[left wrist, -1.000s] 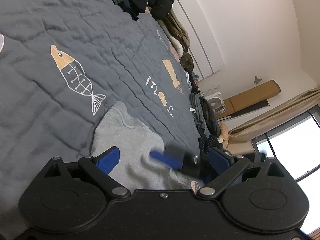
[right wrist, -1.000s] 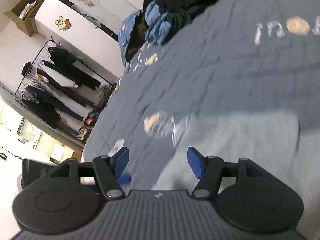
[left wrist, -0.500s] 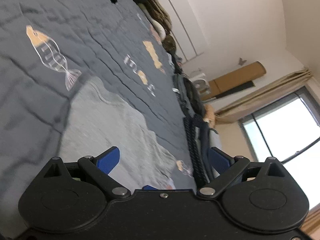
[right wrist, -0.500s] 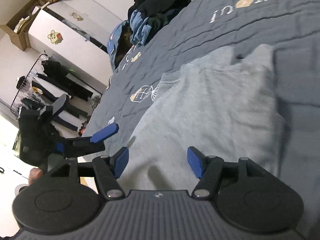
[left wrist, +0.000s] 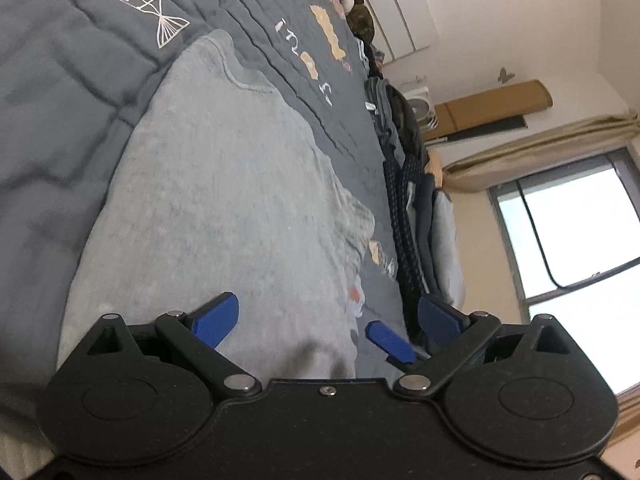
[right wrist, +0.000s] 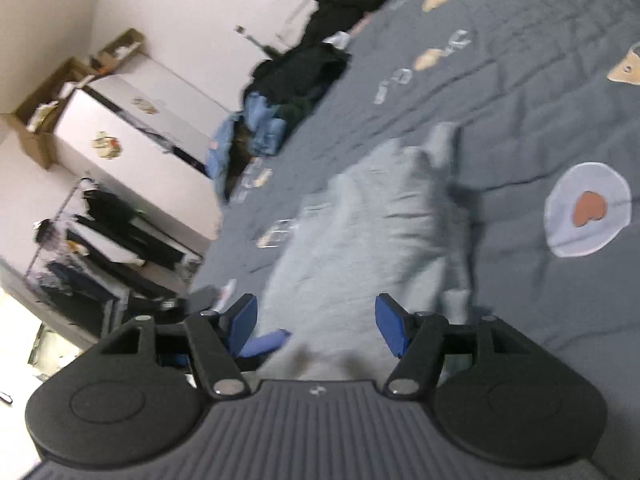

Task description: Fold clothes

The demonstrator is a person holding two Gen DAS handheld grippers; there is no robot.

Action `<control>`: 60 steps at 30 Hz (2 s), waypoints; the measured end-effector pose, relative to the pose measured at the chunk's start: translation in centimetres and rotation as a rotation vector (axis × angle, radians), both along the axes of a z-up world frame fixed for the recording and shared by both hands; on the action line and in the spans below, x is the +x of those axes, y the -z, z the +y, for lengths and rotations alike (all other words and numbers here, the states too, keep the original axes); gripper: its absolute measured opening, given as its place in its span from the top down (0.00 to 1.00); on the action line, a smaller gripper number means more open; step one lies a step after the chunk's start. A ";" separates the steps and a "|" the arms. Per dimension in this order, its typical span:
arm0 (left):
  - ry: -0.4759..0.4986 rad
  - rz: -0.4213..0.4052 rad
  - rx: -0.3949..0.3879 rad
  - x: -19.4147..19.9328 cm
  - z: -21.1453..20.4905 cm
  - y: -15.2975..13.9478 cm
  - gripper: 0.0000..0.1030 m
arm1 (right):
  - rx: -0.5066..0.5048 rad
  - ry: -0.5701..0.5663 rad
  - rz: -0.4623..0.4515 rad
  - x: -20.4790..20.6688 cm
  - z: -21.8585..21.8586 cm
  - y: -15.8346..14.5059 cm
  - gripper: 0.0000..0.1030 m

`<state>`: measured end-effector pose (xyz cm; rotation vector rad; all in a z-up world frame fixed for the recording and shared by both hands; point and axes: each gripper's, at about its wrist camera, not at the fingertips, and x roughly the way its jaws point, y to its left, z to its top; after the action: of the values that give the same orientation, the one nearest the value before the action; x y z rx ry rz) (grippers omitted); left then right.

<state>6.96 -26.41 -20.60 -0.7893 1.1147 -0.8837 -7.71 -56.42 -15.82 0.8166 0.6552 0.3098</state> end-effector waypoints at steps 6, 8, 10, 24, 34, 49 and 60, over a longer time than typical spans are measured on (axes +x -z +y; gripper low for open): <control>-0.031 0.013 0.059 -1.6 1.0 0.2 0.06 | -0.058 -0.076 0.028 -0.1 2.3 0.9 0.37; -0.038 0.021 0.078 -2.0 1.3 0.3 0.06 | -0.085 -0.068 0.076 -0.2 1.9 1.9 0.37; -0.046 0.029 0.097 -2.5 1.6 0.4 0.06 | -0.111 -0.060 0.123 -0.3 1.6 2.9 0.38; -0.061 0.037 0.201 -5.9 2.3 0.9 0.04 | -0.209 -0.063 0.208 -3.3 2.5 3.5 0.36; -0.140 -0.052 0.209 -9.7 3.4 -1.4 0.04 | -0.135 0.088 0.163 -5.7 0.0 2.1 0.35; -0.216 -0.392 0.510 -15.4 1.0 -5.9 0.04 | -0.340 0.146 -0.002 -8.8 3.2 -1.2 0.28; -0.253 -0.497 0.684 -18.0 0.6 -11.3 0.04 | -0.447 0.237 -0.075 -11.8 5.6 -6.3 0.28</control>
<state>-11.08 -25.84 -9.31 -0.1183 0.7688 -0.3982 -19.55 -50.86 -9.51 0.4442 0.5240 -0.0251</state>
